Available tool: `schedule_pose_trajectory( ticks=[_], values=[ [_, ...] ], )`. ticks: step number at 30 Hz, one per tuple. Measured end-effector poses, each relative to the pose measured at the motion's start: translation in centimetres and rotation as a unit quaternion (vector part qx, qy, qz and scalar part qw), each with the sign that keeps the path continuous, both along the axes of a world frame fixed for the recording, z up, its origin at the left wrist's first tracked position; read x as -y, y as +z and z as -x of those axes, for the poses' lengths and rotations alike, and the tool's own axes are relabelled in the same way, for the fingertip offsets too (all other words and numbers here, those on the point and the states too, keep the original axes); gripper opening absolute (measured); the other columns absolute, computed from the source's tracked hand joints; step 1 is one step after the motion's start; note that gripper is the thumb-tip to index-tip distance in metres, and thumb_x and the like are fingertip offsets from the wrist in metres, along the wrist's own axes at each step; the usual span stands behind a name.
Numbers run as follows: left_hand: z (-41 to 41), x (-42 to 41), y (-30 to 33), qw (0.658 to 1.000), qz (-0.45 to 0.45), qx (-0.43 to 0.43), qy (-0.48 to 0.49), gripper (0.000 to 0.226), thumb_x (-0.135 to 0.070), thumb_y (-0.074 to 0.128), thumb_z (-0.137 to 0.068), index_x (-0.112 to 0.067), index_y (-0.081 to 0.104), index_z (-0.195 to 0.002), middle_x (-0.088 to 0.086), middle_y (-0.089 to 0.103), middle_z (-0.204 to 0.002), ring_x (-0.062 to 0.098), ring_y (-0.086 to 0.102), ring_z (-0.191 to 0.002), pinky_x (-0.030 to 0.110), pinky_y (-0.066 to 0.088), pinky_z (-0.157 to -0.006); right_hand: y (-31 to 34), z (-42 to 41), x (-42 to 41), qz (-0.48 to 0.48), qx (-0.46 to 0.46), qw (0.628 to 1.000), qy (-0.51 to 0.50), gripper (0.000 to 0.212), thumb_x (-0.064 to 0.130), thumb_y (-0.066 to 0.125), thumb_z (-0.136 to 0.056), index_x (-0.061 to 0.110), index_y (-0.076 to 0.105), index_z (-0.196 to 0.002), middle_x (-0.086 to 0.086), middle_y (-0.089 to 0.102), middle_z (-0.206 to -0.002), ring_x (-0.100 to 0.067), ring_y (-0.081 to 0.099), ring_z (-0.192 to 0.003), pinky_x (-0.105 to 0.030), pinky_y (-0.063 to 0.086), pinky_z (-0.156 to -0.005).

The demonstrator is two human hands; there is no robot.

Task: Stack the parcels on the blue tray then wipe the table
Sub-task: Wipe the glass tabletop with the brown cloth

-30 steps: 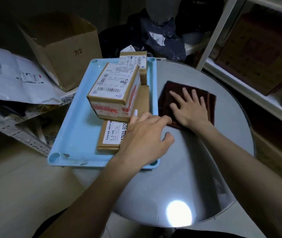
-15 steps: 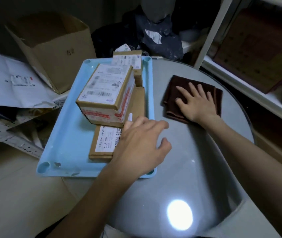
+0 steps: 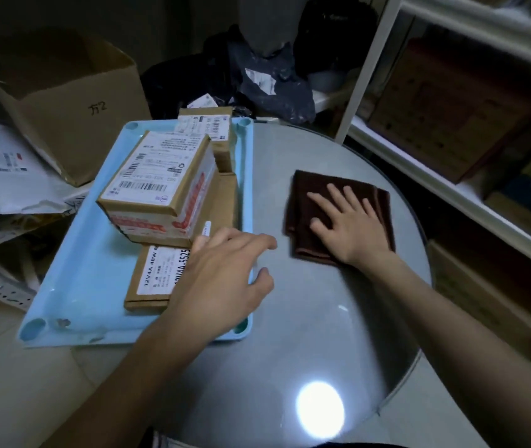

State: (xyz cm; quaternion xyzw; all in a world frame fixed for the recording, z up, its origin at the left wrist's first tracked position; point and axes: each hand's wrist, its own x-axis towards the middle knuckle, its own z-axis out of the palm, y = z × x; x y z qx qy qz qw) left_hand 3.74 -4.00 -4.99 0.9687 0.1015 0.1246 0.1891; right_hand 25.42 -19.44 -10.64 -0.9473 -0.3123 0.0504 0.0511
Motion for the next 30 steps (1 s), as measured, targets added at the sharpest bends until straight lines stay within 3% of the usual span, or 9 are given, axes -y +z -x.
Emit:
schedule_pose_trajectory(
  ticks=[4, 8, 13, 17, 20, 24, 28, 30],
  values=[
    [0.0, -0.1, -0.1, 1.000, -0.001, -0.002, 0.003, 0.036, -0.039, 0.051, -0.081, -0.036, 0.061, -0.116, -0.018, 0.067, -0.113, 0.007, 0.042, -0.113, 0.029, 0.022, -0.086, 0.4, -3.1, -1.6, 0.027, -0.036, 0.993, -0.112, 0.065, 0.066, 0.023, -0.092, 0.046, 0.015, -0.153, 0.001, 0.003, -0.168, -0.029, -0.002, -0.153, -0.052, 0.001, -0.121],
    [-0.1, -0.2, 0.0, 1.000, -0.002, -0.010, -0.003, 0.038, -0.043, 0.049, -0.080, -0.036, 0.062, -0.115, -0.015, 0.067, -0.113, 0.008, 0.041, -0.113, 0.030, 0.022, -0.085, 0.2, 3.0, -5.2, 0.000, -0.033, 0.999, -0.014, 0.064, 0.063, 0.025, -0.093, 0.046, 0.015, -0.153, 0.001, 0.003, -0.168, -0.028, -0.005, -0.153, -0.052, -0.003, -0.121],
    [0.1, 0.0, 0.3, 1.000, 0.002, -0.016, -0.003, 0.038, -0.042, 0.048, -0.080, -0.037, 0.062, -0.115, -0.016, 0.064, -0.111, 0.006, 0.037, -0.114, 0.028, 0.018, -0.083, 0.2, 8.8, 1.8, -0.031, -0.008, 0.997, 0.068, 0.069, 0.061, 0.022, -0.083, 0.049, 0.022, -0.151, 0.007, 0.010, -0.167, -0.021, 0.002, -0.153, -0.048, 0.004, -0.122],
    [0.2, -0.2, 0.2, 1.000, 0.022, -0.008, -0.001, 0.037, -0.041, 0.048, -0.082, -0.036, 0.061, -0.116, -0.015, 0.064, -0.114, 0.007, 0.038, -0.118, 0.029, 0.020, -0.089, 0.0, 5.1, 5.7, 0.001, 0.011, 0.999, -0.051, 0.071, 0.065, 0.018, -0.082, 0.050, 0.022, -0.150, 0.007, 0.012, -0.167, -0.022, 0.006, -0.153, -0.047, 0.005, -0.122],
    [0.2, -0.1, -0.1, 1.000, 0.023, 0.002, 0.000, 0.034, -0.040, 0.050, -0.082, -0.035, 0.061, -0.114, -0.015, 0.065, -0.114, 0.007, 0.039, -0.117, 0.027, 0.017, -0.086, -0.1, 4.6, 1.9, -0.005, -0.017, 0.994, -0.112, 0.065, 0.064, 0.022, -0.090, 0.048, 0.014, -0.153, 0.003, 0.006, -0.167, -0.027, -0.002, -0.153, -0.051, -0.001, -0.122],
    [0.1, 0.1, -0.1, 1.000, 0.006, 0.012, 0.009, 0.025, -0.040, 0.052, -0.084, -0.033, 0.061, -0.107, -0.015, 0.068, -0.110, 0.008, 0.041, -0.114, 0.027, 0.018, -0.083, 0.2, 10.6, -2.8, -0.011, -0.017, 1.000, 0.000, 0.068, 0.064, 0.014, -0.087, 0.048, 0.011, -0.152, 0.002, 0.004, -0.167, -0.027, -0.004, -0.153, -0.050, -0.002, -0.122],
    [0.2, 0.0, -0.2, 1.000, 0.013, 0.020, 0.007, 0.026, -0.041, 0.047, -0.085, -0.033, 0.060, -0.105, -0.016, 0.068, -0.106, 0.009, 0.045, -0.112, 0.028, 0.022, -0.086, 0.1, 14.3, 1.9, -0.023, 0.007, 0.996, 0.085, 0.063, 0.059, 0.026, -0.090, 0.051, 0.016, -0.152, 0.008, 0.008, -0.166, -0.021, 0.000, -0.153, -0.046, 0.004, -0.123],
    [0.3, -0.1, -0.2, 1.000, 0.017, 0.023, 0.008, 0.030, -0.042, 0.043, -0.086, -0.033, 0.063, -0.107, -0.016, 0.069, -0.106, 0.009, 0.047, -0.113, 0.028, 0.023, -0.089, -0.1, 12.7, 5.0, -0.004, 0.018, 0.997, 0.073, 0.063, 0.060, 0.028, -0.089, 0.052, 0.018, -0.151, 0.010, 0.009, -0.166, -0.018, 0.003, -0.153, -0.044, 0.008, -0.123]
  ],
)
